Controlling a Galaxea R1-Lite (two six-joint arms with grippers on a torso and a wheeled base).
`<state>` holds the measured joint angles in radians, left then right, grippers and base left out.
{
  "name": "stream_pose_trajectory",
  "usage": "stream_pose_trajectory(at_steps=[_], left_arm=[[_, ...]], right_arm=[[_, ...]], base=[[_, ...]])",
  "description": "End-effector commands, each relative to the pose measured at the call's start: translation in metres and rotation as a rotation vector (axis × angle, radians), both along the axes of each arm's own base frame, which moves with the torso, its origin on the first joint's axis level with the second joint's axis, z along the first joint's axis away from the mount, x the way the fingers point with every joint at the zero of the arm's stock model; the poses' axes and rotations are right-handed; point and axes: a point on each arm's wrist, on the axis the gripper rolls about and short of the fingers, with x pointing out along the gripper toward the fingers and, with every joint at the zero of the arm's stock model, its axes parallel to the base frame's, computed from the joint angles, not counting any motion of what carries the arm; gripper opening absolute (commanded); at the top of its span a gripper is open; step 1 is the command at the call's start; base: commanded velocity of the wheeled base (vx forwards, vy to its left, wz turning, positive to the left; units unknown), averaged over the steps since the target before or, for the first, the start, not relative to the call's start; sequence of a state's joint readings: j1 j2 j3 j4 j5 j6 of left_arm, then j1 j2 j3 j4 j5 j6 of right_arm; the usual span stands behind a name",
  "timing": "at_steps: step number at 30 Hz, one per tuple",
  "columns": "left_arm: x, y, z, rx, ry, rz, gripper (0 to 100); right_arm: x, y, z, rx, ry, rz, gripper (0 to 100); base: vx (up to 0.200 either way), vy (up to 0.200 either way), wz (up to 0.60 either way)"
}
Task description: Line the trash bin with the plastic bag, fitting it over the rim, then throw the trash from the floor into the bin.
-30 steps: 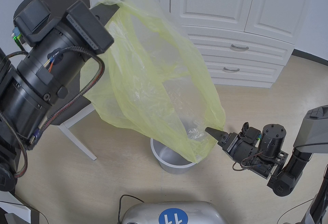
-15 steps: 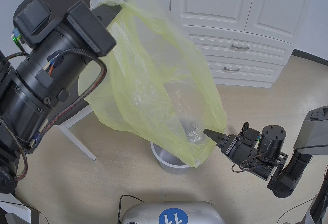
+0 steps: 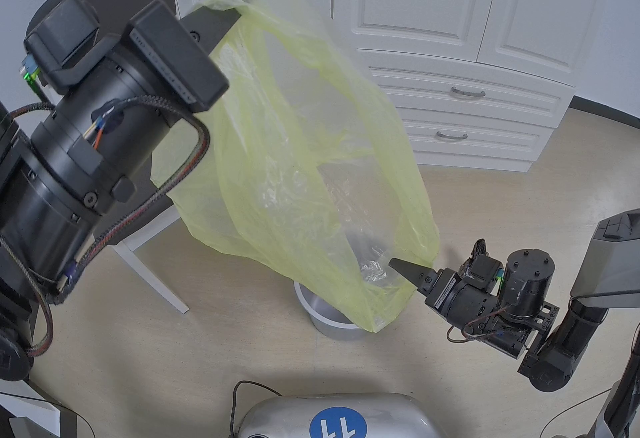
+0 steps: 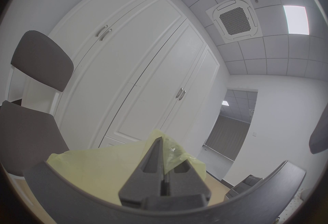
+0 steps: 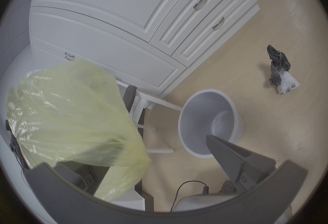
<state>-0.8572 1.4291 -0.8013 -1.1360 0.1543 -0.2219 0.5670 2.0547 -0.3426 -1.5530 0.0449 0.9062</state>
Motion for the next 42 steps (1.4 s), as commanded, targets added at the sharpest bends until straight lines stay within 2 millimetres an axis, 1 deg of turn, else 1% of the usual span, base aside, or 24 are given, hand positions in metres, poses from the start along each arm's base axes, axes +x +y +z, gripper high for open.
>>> stream_pose_trajectory(at_steps=[1,13,24,25,35,39,42], left_arm=[[-0.001,-0.002,-0.001,0.002,0.003,-0.009,0],[-0.003,-0.004,-0.001,0.003,0.004,-0.02,0],[-0.004,-0.005,-0.002,0.007,0.005,-0.024,0],[-0.004,-0.005,-0.002,0.008,0.006,-0.024,0],[-0.003,-0.006,-0.005,0.016,0.013,-0.024,0],[0.002,-0.008,-0.008,0.027,0.021,-0.014,0],[0.005,-0.009,-0.012,0.039,0.033,-0.01,0]], right_arm=[[-0.002,0.003,0.0,0.005,-0.007,0.014,100],[-0.006,0.01,-0.008,-0.011,0.017,0.038,100],[-0.006,0.01,-0.006,-0.008,0.01,0.039,100],[-0.006,0.01,-0.006,-0.009,0.007,0.039,0],[-0.008,0.009,0.001,-0.003,-0.013,0.038,0],[-0.008,0.007,0.002,-0.039,-0.043,0.039,0],[-0.007,0.007,0.002,-0.07,-0.067,0.01,0]], base=[[0.0,0.0,0.0],[0.0,0.0,0.0],[0.0,0.0,0.0],[0.0,0.0,0.0],[0.0,0.0,0.0],[0.0,0.0,0.0],[0.0,0.0,0.0]])
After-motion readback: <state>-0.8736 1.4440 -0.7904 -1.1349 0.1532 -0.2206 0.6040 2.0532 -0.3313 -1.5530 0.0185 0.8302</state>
